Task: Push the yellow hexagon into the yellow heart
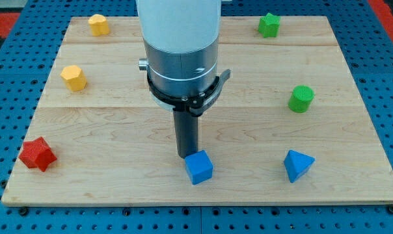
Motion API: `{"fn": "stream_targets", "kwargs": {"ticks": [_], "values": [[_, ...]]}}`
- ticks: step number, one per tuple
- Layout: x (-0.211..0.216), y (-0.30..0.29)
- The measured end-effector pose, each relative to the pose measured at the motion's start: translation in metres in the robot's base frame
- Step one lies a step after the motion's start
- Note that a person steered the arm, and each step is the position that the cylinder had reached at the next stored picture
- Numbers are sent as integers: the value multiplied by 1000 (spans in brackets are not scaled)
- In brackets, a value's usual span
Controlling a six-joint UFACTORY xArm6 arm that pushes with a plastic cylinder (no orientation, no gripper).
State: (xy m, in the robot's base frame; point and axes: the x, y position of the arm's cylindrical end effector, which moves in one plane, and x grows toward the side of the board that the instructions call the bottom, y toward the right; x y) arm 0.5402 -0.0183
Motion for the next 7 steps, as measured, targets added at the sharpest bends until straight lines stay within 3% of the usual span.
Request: {"fn": "stream_targets", "kwargs": {"ticks": [1, 3, 5, 6, 7], "values": [[1, -1], [-79, -152], [-103, -254], [-128, -255], [-130, -208]]}}
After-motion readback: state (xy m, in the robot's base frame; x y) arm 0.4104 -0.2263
